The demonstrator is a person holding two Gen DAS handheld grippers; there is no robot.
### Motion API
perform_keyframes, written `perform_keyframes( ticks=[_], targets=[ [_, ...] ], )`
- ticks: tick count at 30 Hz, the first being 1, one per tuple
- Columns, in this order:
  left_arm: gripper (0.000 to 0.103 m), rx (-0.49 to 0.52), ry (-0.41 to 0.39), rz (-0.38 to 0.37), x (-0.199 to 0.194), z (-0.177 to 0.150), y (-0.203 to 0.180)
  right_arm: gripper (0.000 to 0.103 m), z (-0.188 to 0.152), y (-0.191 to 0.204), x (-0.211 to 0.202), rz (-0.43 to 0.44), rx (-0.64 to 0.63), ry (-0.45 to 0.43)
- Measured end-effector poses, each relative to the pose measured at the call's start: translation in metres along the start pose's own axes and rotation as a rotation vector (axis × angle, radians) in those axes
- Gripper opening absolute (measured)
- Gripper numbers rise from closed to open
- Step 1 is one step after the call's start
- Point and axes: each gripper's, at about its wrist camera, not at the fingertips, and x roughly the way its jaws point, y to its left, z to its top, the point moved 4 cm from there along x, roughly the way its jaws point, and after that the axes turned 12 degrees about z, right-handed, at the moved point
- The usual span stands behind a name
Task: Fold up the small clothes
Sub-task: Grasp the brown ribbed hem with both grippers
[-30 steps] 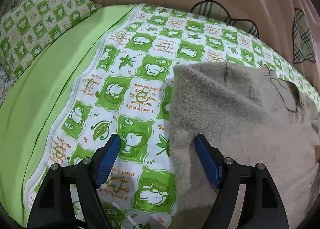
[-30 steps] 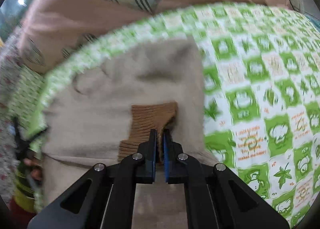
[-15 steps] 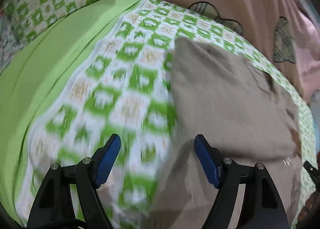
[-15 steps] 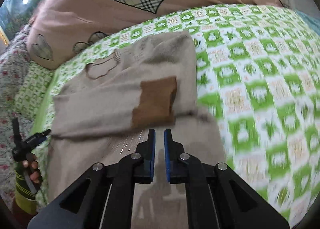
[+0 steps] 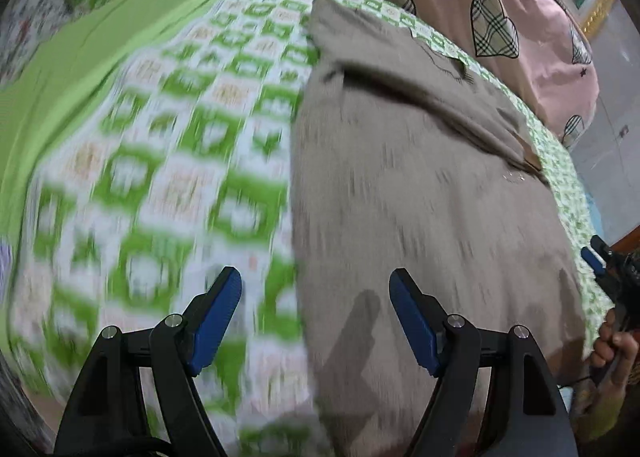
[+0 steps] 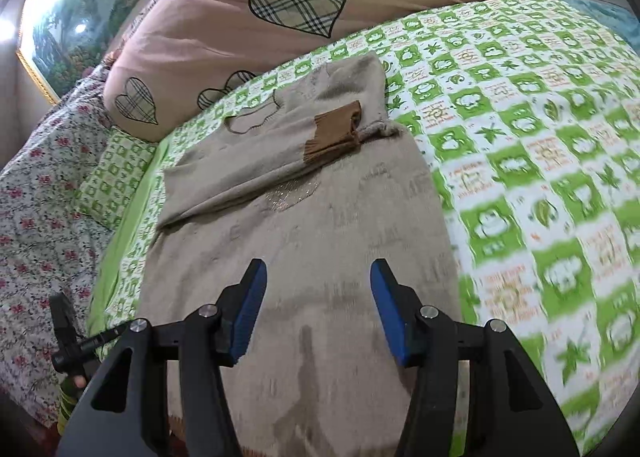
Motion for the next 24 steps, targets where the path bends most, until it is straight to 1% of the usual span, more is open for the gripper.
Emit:
perform_keyframes(
  ticks=[1,2,4,6,7,9,11,14,15,16,18,19,22,24],
  targets=[
    [0.077,-0.004,0.001,-0.011,-0.002,-0.005,0.001,0.06,-0.003,0.0,-0.004,0.011,0.001,-0.005],
    [0.077,-0.01,0.004,-0.03,-0.006,-0.017,0.001,0.062,-0.006,0.001,-0.008,0.016,0.001,-0.009],
    [0.077,-0.005,0.01,-0.053,-0.009,-0.032,-0.002,0.063,-0.01,0.002,-0.015,0.024,-0.01,-0.013],
    [0.076,0.026,0.003,-0.081,-0.014,-0.046,-0.01,0.063,-0.014,0.002,-0.021,0.024,-0.015,-0.017],
    [0.076,0.05,0.001,-0.1,-0.015,-0.052,-0.016,0.063,-0.016,0.001,-0.024,0.024,-0.013,-0.021],
    [0.075,0.076,0.008,-0.171,-0.018,-0.064,-0.028,0.063,-0.019,-0.002,-0.029,0.032,-0.002,-0.029],
    [0.072,0.087,0.023,-0.239,-0.019,-0.068,-0.035,0.063,-0.022,-0.004,-0.033,0.038,0.013,-0.035],
    [0.067,0.095,0.033,-0.285,-0.019,-0.073,-0.038,0.063,-0.027,-0.008,-0.041,0.052,0.018,-0.033],
    [0.061,0.094,0.036,-0.3,-0.019,-0.074,-0.036,0.063,-0.029,-0.011,-0.045,0.054,0.017,-0.031],
    [0.054,0.092,0.039,-0.307,-0.019,-0.075,-0.034,0.063,-0.032,-0.014,-0.048,0.054,0.018,-0.026],
    [0.045,0.084,0.045,-0.314,-0.018,-0.076,-0.027,0.063,-0.036,-0.022,-0.054,0.056,0.026,-0.007],
    [0.042,0.073,0.054,-0.332,-0.018,-0.077,-0.023,0.063,-0.038,-0.026,-0.057,0.065,0.033,0.002],
    [0.041,0.067,0.07,-0.363,-0.018,-0.077,-0.02,0.063,-0.048,-0.037,-0.065,0.119,0.076,0.035],
    [0.041,0.081,0.085,-0.382,-0.019,-0.08,-0.022,0.063,-0.059,-0.041,-0.069,0.131,0.097,0.064]
  ],
)
